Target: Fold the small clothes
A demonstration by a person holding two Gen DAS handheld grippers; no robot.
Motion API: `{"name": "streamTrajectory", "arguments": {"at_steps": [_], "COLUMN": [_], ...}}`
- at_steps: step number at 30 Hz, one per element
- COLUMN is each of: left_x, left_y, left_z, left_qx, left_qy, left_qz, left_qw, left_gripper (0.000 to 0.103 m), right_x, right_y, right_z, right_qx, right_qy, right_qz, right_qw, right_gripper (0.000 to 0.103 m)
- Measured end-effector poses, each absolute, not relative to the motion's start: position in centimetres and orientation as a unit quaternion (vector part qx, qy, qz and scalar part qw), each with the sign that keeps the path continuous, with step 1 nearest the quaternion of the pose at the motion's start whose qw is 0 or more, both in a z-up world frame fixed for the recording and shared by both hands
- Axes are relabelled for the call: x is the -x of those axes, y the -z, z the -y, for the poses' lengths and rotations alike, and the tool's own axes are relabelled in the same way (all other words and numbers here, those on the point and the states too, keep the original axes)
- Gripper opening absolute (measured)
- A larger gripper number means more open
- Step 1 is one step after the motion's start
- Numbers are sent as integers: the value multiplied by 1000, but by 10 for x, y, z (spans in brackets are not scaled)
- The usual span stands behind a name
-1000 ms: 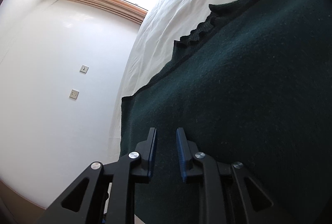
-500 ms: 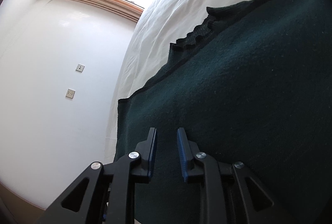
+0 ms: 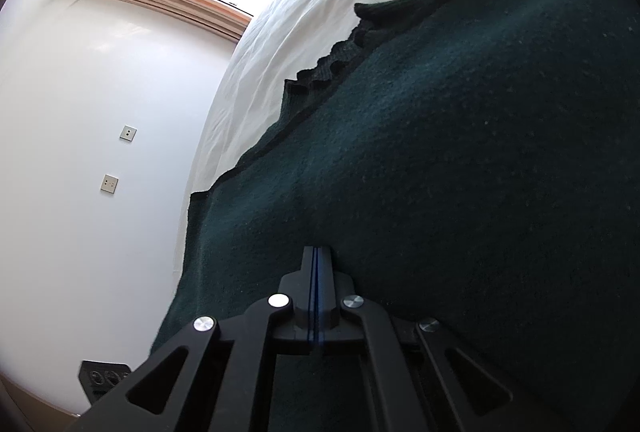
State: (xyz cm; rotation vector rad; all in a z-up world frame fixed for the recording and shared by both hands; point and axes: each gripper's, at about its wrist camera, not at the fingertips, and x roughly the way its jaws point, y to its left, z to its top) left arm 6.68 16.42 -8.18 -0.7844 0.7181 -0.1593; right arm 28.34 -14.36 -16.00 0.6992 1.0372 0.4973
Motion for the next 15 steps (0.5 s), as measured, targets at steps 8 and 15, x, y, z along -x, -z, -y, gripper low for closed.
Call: {"name": "streamTrajectory", "arguments": {"at_steps": [8,15], "left_x": [-71,-76], "left_y": [34,51], "left_z": [-68,5], "left_qx": [170,77], "left_qy": [126,162], "left_qz": [-318,-336], "left_qw": [924,925], "left_gripper": [6,6], "right_x": [-296,-313], "right_y": [80,60], "right_z": [172,127], "right_qx": [-354,-237], "right_qy": [-308,-369], "right_qz": [-440,-502], "right_qw": [766,746], "right_gripper": [86,90]}}
